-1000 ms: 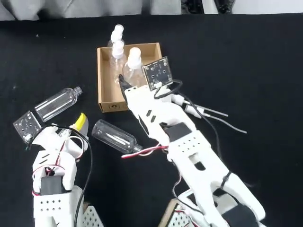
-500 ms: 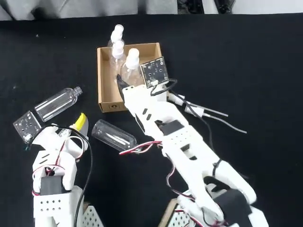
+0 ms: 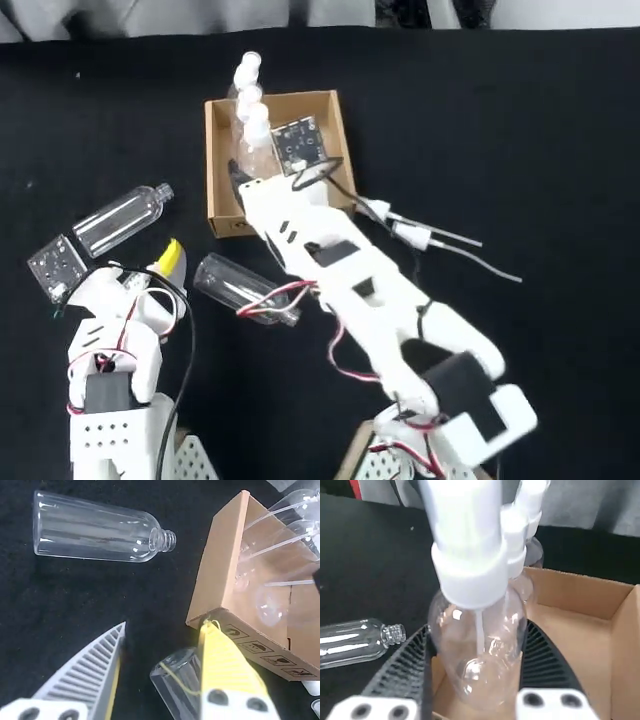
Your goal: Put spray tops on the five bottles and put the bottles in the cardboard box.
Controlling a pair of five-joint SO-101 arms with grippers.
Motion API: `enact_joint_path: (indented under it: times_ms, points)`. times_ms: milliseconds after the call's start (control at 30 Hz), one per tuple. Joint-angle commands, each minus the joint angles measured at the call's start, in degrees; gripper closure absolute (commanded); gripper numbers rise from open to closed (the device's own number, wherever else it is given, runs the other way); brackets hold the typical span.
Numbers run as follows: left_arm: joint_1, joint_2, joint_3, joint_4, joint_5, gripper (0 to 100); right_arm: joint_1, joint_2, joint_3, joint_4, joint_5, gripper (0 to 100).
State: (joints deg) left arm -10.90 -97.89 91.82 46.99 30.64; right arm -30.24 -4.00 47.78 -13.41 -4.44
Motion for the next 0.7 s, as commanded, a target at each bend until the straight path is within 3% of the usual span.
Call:
enact_joint_path:
  times_ms: [0, 267, 667]
  points:
    - [-0.66, -0.53, -0.31, -1.23, -0.53, 79, -1.14, 1.54, -5.67, -1.93, -0.53, 87.7]
    - [-0.57, -0.53, -0.31, -1.23, -0.53, 79, -1.23, 9.36, -6.73, -10.2, -0.53, 87.7]
    - [-0.48, -0.53, -0.31, -1.23, -0.53, 79, -1.05, 14.99, -8.22, -10.9, -0.44, 87.4]
